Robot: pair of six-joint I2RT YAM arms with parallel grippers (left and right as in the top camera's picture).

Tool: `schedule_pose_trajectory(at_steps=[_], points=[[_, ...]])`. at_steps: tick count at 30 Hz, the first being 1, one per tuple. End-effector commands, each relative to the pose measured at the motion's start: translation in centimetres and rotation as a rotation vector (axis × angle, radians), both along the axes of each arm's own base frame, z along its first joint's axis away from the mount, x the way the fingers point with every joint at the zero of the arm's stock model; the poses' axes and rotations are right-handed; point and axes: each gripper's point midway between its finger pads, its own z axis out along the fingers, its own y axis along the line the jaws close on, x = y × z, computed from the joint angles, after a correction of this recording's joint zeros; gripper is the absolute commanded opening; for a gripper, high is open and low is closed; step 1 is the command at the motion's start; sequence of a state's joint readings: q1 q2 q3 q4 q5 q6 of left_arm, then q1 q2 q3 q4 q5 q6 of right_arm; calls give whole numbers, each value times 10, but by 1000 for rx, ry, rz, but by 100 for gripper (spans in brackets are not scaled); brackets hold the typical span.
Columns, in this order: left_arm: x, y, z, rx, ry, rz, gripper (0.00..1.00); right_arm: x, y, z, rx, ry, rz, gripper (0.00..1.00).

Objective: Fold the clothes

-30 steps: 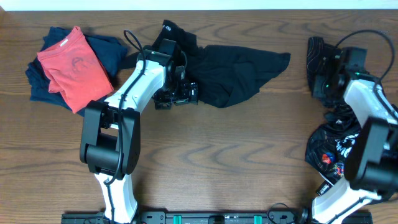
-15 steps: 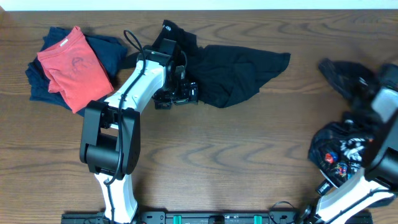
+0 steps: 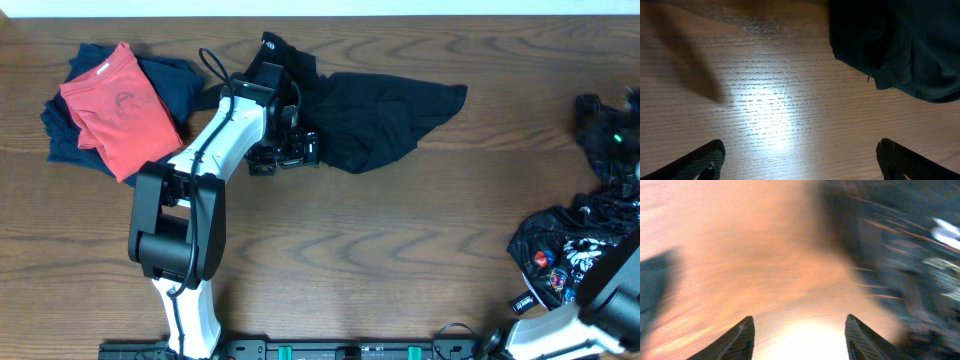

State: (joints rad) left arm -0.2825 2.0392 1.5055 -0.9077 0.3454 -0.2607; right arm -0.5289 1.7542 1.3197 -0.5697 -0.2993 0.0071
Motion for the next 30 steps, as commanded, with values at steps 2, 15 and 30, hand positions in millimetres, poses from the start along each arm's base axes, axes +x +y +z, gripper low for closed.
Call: schedule_pose_trajectory(at_steps=[2, 15, 30], points=[[3, -2, 3, -11, -15, -9, 98, 14, 103, 32, 37, -53, 325, 61], [11, 51, 25, -6, -30, 94, 98, -17, 343, -45, 74, 201, 704, 63], [15, 85, 48, -10, -75, 165, 98, -22, 406, -149, -96, 289, 574, 57]])
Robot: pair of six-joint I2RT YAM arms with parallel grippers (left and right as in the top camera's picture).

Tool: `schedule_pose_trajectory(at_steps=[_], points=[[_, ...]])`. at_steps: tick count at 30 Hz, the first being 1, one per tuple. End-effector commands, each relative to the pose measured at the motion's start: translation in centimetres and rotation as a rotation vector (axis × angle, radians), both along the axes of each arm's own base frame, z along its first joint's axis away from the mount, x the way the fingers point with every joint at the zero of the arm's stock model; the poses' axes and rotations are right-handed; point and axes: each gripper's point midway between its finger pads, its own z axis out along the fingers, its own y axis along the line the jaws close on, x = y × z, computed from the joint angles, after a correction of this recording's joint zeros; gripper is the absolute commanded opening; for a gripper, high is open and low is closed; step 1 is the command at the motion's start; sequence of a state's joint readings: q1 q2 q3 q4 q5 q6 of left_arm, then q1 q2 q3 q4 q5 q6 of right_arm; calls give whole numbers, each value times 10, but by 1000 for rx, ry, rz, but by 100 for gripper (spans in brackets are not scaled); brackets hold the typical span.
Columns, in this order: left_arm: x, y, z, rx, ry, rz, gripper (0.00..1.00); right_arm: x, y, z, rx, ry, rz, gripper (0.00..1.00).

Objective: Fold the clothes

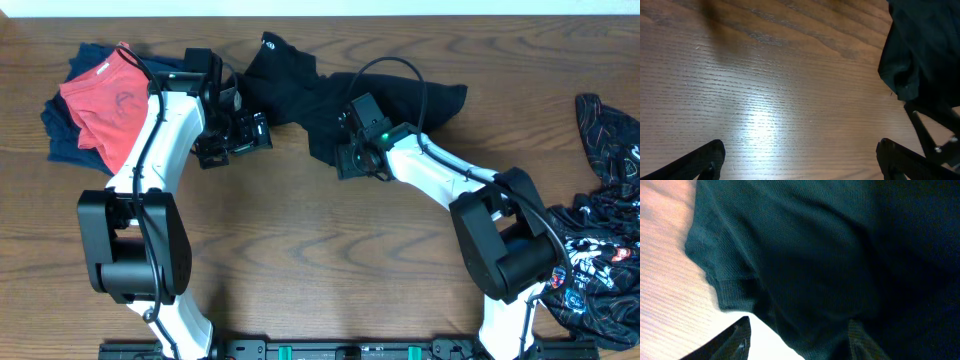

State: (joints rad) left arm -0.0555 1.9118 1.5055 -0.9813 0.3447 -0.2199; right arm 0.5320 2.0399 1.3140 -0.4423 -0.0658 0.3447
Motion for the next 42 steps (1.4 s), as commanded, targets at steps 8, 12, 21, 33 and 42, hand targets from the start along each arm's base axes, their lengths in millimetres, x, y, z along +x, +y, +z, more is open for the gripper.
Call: schedule_pose_trajectory(at_steps=[8, 12, 21, 33, 42], points=[[-2, -1, 3, -1, -2, -23, 98, 31, -98, 19, -296, -112, -255, 1], [-2, -1, 3, -1, -2, -23, 98, 64, -139, 116, -309, -325, -199, 1], [-8, -1, 2, 0, 22, -23, 98, -4, -74, 211, 118, -338, 304, 1], [-21, -3, 3, -17, 78, -24, 98, -106, -80, 153, -256, 14, 535, 1], [-20, -45, 11, -140, 48, -99, 98, -44, -115, 218, -342, -330, 135, 1]])
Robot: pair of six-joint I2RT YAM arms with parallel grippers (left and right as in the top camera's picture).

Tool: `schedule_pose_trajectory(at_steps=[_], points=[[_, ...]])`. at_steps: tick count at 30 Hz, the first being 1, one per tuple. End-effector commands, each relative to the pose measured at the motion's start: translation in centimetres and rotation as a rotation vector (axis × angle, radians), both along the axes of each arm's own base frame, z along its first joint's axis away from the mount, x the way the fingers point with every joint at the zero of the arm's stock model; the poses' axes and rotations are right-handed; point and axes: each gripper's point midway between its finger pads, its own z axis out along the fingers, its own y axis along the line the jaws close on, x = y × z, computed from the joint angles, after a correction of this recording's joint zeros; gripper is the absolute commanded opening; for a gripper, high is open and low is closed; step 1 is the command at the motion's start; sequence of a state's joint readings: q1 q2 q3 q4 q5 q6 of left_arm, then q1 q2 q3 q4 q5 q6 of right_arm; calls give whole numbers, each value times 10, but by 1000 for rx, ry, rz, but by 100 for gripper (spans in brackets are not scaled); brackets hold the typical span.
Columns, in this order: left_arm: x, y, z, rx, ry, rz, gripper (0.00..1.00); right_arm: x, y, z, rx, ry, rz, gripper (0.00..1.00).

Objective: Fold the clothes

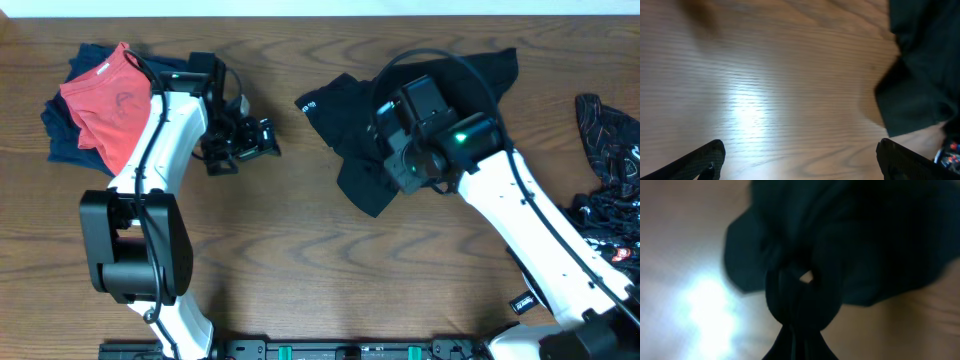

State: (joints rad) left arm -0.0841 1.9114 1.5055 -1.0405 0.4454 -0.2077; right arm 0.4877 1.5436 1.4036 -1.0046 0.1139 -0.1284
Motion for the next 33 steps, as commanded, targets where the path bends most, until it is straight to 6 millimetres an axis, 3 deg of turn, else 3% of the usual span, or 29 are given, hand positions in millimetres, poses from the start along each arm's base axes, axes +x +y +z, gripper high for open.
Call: schedule_pose_trajectory(at_steps=[1, 4, 7, 12, 15, 19, 27, 30, 32, 33], points=[[-2, -24, 6, -47, -24, -65, 98, 20, -28, 63, 34, -252, -175, 1], [1, -43, 7, -53, -62, -114, 98, 29, -28, 115, 158, -432, -190, 1], [6, -65, 8, -63, -117, -169, 98, 23, -38, 141, 201, -501, -207, 1], [21, -100, 13, -88, -228, -212, 98, 6, -66, 128, 136, -435, -281, 1], [29, -112, 9, -100, -243, -189, 98, 2, -78, 122, 110, -405, -319, 1], [29, -122, -14, -106, -187, -160, 98, -1, -85, 123, 106, -405, -335, 1], [21, -161, -52, -186, -113, -190, 99, -3, -86, 124, 106, -405, -335, 1], [18, -174, -65, -189, -104, -203, 91, -4, -87, 122, 100, -395, -335, 1], [17, -183, -70, -194, -116, -224, 74, -5, -87, 121, 98, -392, -335, 1], [18, -187, -71, -199, -127, -231, 60, -5, -87, 121, 98, -391, -335, 1]])
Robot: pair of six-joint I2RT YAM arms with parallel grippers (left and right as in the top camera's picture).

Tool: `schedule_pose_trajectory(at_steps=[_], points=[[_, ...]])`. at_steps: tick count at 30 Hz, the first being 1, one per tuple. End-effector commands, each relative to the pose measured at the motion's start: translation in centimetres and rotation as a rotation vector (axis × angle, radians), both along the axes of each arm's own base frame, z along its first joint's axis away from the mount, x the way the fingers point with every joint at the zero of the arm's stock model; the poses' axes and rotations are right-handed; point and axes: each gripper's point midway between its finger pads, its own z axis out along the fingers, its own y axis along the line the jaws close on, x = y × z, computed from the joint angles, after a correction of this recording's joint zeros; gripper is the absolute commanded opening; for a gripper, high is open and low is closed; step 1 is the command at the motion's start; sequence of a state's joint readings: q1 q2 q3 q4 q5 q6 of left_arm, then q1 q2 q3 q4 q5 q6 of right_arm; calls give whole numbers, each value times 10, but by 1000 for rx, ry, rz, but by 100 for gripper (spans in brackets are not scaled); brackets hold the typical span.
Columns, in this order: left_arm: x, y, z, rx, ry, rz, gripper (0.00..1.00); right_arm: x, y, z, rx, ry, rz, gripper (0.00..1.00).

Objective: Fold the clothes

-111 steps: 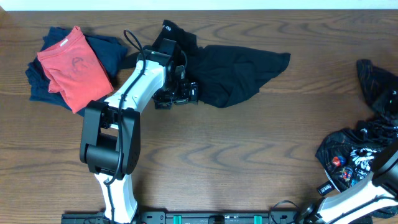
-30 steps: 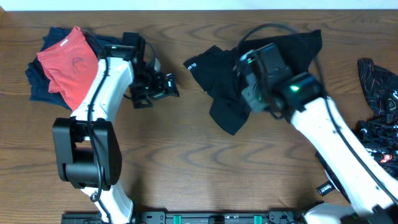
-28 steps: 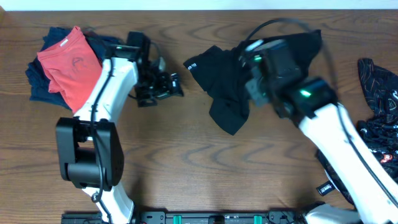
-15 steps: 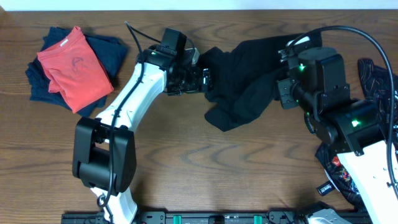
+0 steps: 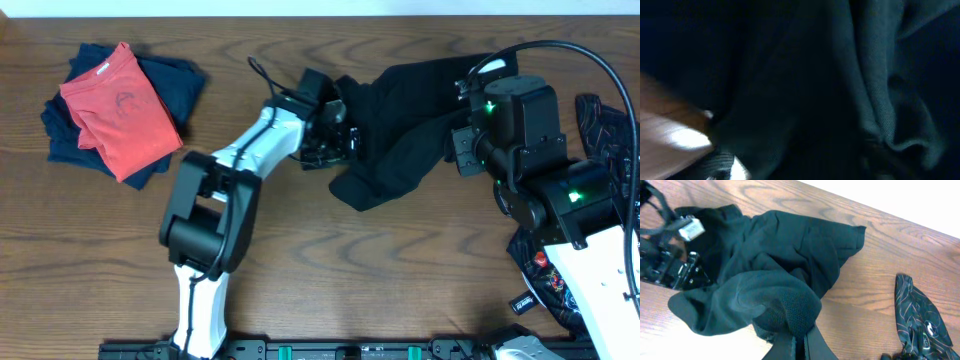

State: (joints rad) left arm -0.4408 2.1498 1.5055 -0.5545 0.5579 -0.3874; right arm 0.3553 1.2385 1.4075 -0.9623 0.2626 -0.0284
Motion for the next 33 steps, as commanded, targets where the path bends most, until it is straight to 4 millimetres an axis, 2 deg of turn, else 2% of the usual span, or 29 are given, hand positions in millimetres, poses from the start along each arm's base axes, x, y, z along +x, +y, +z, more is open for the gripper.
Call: schedule_pose_trajectory(at_steps=[1, 2, 3, 6, 10, 12, 15, 17, 18, 20, 21, 23, 26, 31, 33], points=[[0, -13, -3, -23, -16, -19, 40, -2, -8, 8, 11, -24, -37, 1], [8, -13, -2, -15, -52, -11, 9, -3, -8, 7, 9, -20, -37, 1], [18, -8, -1, 3, -88, 7, 6, -3, -8, 7, 8, -17, -37, 1], [61, 27, 11, 102, -205, 113, 6, -6, -9, 2, 14, 5, -49, 1], [120, 82, 52, 104, -322, 254, 6, -14, -1, -11, 35, 73, -13, 1], [142, 106, 73, 86, -363, 310, 6, -18, 7, -20, 61, 121, 22, 1], [165, 139, 96, 66, -411, 378, 6, -27, 20, -37, 94, 219, 74, 1], [170, 155, 99, 70, -420, 404, 6, -33, 26, -49, 99, 284, 97, 1], [170, 162, 98, 76, -411, 417, 10, -37, 29, -55, 96, 320, 107, 1], [163, 170, 91, 92, -366, 426, 55, -42, 32, -67, 76, 379, 117, 1], [154, 171, 86, 101, -324, 422, 61, -45, 33, -71, 63, 402, 127, 1], [133, 163, 77, 86, -233, 375, 70, -48, 37, -81, 42, 448, 142, 1], [81, 143, 67, 45, -13, 301, 84, -52, 44, -92, 17, 498, 163, 1], [-4, 102, 67, 2, 287, 137, 88, -52, 52, -103, -7, 533, 182, 1], [-27, 86, 69, -7, 331, 44, 88, -50, 51, -105, -11, 535, 179, 1]])
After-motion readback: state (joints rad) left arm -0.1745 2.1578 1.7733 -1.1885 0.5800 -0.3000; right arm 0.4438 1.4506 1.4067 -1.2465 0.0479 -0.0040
